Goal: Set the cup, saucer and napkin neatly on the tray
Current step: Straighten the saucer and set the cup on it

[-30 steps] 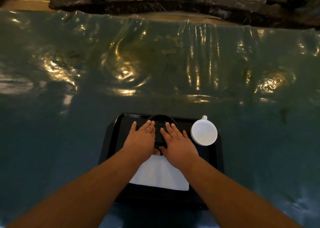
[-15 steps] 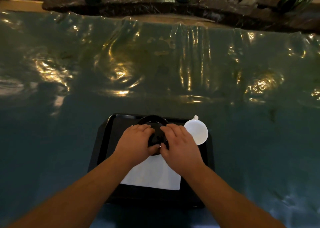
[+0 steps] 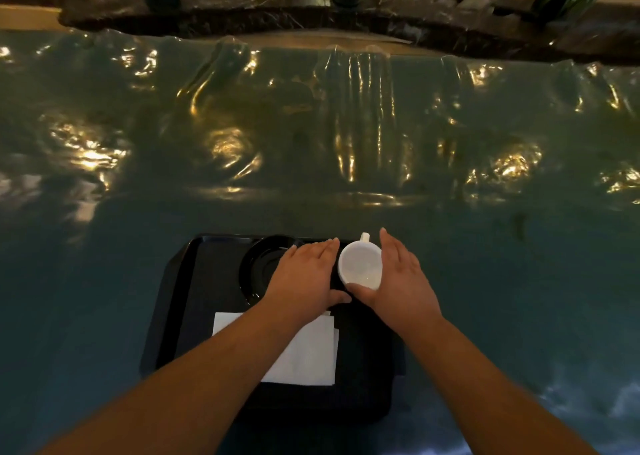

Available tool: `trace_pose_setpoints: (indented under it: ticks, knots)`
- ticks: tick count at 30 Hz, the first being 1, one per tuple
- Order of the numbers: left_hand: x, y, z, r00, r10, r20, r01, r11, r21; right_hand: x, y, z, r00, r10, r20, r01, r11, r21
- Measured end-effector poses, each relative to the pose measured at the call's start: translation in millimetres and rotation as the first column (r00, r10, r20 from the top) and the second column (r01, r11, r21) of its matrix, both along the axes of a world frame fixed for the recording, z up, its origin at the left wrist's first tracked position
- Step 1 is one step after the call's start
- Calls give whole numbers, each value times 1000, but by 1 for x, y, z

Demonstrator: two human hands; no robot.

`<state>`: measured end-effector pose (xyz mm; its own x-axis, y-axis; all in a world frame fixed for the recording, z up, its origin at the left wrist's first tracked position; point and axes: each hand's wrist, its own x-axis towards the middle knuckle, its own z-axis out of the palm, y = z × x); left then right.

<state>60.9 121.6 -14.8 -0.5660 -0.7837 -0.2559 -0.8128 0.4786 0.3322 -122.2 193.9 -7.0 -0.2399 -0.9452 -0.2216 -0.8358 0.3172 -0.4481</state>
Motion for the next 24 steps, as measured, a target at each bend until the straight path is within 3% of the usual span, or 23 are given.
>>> trace_pose_setpoints:
  ticks: [5, 13, 24]
  knots:
    - [-21, -13, 3, 990, -99, 102, 99, 995, 7, -6, -7, -4, 996, 84, 14, -84, 995, 55]
    - [-28, -20, 2, 974, -125, 187, 139, 988, -66, -6, -24, 0, 994, 108, 12, -108, 989, 98]
    - [-7, -19, 4, 983, -99, 154, 122, 982, -143, 16, -26, 1, 993, 119, 10, -119, 988, 93]
